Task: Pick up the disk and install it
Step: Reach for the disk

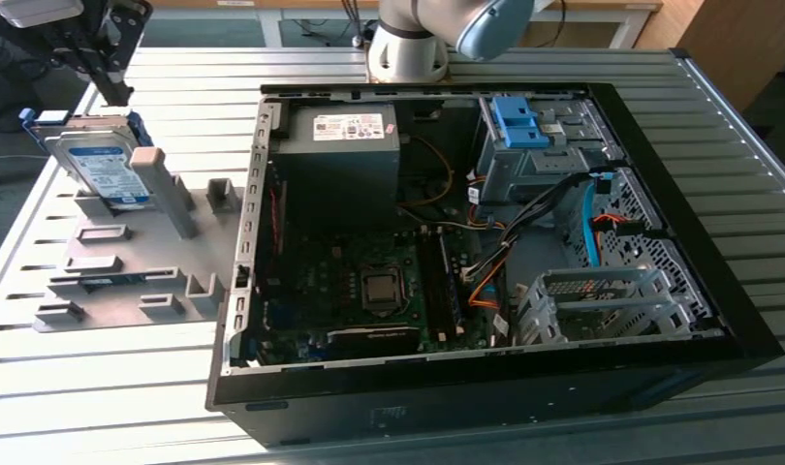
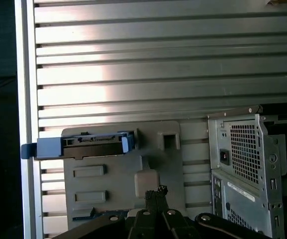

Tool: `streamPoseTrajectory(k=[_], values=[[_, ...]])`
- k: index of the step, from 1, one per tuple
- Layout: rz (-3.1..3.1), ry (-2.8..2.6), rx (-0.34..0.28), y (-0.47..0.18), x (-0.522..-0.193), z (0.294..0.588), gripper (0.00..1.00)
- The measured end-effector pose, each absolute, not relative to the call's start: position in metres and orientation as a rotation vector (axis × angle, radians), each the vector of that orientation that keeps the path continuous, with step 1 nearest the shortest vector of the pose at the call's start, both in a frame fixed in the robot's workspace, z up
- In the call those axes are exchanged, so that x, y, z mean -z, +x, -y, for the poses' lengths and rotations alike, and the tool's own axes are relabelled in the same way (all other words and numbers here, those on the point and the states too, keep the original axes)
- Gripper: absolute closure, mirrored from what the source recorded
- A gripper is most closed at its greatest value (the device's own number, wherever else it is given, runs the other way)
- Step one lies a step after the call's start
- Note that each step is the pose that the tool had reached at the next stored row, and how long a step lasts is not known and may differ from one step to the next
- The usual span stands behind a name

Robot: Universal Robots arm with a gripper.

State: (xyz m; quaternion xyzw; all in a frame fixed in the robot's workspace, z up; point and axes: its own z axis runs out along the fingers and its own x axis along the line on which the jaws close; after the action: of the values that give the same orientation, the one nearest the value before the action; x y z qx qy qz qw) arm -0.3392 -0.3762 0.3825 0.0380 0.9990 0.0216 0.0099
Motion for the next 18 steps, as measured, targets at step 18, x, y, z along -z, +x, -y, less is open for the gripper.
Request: streamPoseTrajectory(k=[18], values=[[-3.119,0.119,-0.067,-0.366,-0.382,0.376,0.89]])
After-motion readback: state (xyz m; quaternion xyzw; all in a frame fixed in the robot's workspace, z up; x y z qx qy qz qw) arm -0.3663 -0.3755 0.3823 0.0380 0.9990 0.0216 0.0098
